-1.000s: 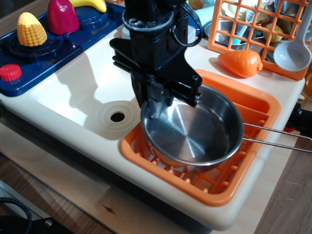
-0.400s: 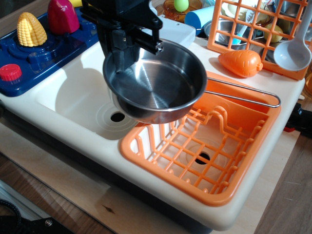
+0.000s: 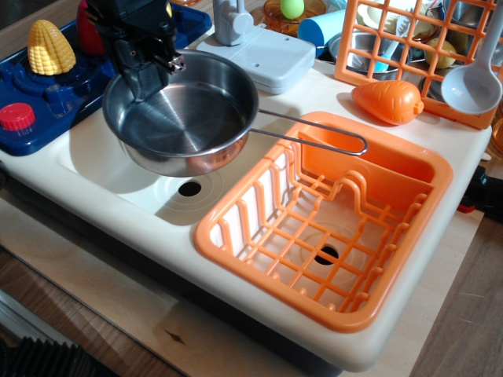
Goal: Put pan from drying rack into sink
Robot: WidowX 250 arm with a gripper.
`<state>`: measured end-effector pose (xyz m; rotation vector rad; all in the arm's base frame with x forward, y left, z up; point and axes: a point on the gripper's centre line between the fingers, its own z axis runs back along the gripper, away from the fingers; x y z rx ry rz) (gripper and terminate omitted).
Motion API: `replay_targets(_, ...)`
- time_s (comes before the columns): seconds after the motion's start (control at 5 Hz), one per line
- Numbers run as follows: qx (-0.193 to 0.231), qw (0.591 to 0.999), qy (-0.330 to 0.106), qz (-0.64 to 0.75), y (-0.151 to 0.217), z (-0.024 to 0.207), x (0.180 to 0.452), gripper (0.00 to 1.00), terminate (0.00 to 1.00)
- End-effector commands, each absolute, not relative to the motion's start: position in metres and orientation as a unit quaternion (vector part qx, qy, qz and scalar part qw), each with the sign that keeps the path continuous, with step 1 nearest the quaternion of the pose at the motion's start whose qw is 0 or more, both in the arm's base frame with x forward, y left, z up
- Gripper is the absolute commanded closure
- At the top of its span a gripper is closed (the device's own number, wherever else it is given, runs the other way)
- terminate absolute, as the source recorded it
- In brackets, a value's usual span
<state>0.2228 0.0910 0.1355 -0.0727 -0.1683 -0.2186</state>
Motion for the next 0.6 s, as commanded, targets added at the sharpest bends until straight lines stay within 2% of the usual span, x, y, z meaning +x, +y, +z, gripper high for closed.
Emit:
replay_targets(0.0, -0.035, 0.987, -0.112, -0.114, 0.1050, 0.1447, 0.2271, 0.00, 0.00)
replay_targets(0.2, -0.035, 0.987, -0.112, -0.114, 0.1050, 0.1447, 0.2271, 0.00, 0.00)
replay_targets(0.4, -0.035, 0.987, -0.112, -0.114, 0.1050, 0.1447, 0.2271, 0.00, 1.00)
